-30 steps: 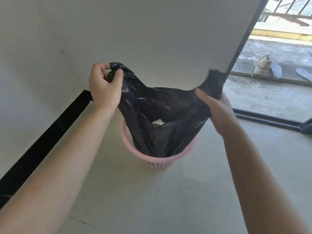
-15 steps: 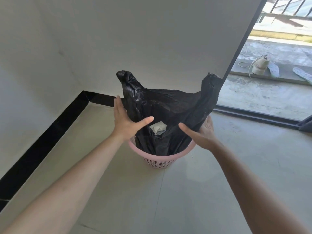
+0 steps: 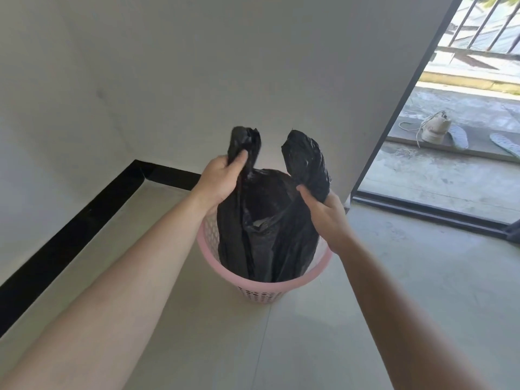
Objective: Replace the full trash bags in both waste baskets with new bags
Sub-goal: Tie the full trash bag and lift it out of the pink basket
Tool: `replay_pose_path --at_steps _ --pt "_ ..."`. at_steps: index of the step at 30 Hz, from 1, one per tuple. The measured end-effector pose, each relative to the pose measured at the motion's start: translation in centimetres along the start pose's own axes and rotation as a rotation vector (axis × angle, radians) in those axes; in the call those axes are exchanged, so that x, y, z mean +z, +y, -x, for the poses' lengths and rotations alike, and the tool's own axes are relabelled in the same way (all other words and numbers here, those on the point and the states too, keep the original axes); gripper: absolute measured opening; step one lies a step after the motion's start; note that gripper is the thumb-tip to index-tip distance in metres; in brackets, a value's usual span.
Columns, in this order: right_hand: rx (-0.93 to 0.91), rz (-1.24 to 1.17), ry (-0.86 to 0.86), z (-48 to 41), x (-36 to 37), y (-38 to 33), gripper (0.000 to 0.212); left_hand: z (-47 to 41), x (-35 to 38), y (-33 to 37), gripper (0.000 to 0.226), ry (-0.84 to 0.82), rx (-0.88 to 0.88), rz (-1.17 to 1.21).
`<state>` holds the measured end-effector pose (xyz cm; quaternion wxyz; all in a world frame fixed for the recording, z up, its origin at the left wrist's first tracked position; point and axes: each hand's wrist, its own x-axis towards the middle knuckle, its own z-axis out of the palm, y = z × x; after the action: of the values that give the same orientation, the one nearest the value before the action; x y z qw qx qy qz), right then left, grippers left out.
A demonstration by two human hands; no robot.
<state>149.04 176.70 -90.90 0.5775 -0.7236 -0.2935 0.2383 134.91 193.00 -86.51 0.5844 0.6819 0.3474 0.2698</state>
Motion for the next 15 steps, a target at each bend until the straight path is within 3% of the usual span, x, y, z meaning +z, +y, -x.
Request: replay_pose_path --at_steps 3,5,8,10,13,15 --pt "-0.035 -0.038 0.004 -0.3 0.2 -1.0 0.022 0.4 -0.4 1.9 0.047 0.051 -0.053 0.389" --pt "-0.056 -0.046 -0.013 -0.4 0.2 -1.8 0.032 0.6 -0.7 2.8 0.055 0.012 -0.107 0.53" --pt "-0.069 -0.005 -0.046 -0.4 0.5 -2.2 0.037 0.8 -1.0 3.4 0.059 -0.151 -0.12 0.555" --pt "-0.081 0.061 -0.075 -0.2 0.9 -2.3 0.036 1.0 -0.9 3.3 0.044 -0.245 -0.063 0.52" --pt "-0.161 0.218 -0.14 0.5 1.3 -2.5 0.038 1.5 -0.1 3.4 0.019 -0.218 -0.009 0.341" --pt "-0.223 0.391 -0.227 1.1 1.2 -2.6 0.042 1.3 0.2 3.4 0.032 -0.108 -0.017 0.359"
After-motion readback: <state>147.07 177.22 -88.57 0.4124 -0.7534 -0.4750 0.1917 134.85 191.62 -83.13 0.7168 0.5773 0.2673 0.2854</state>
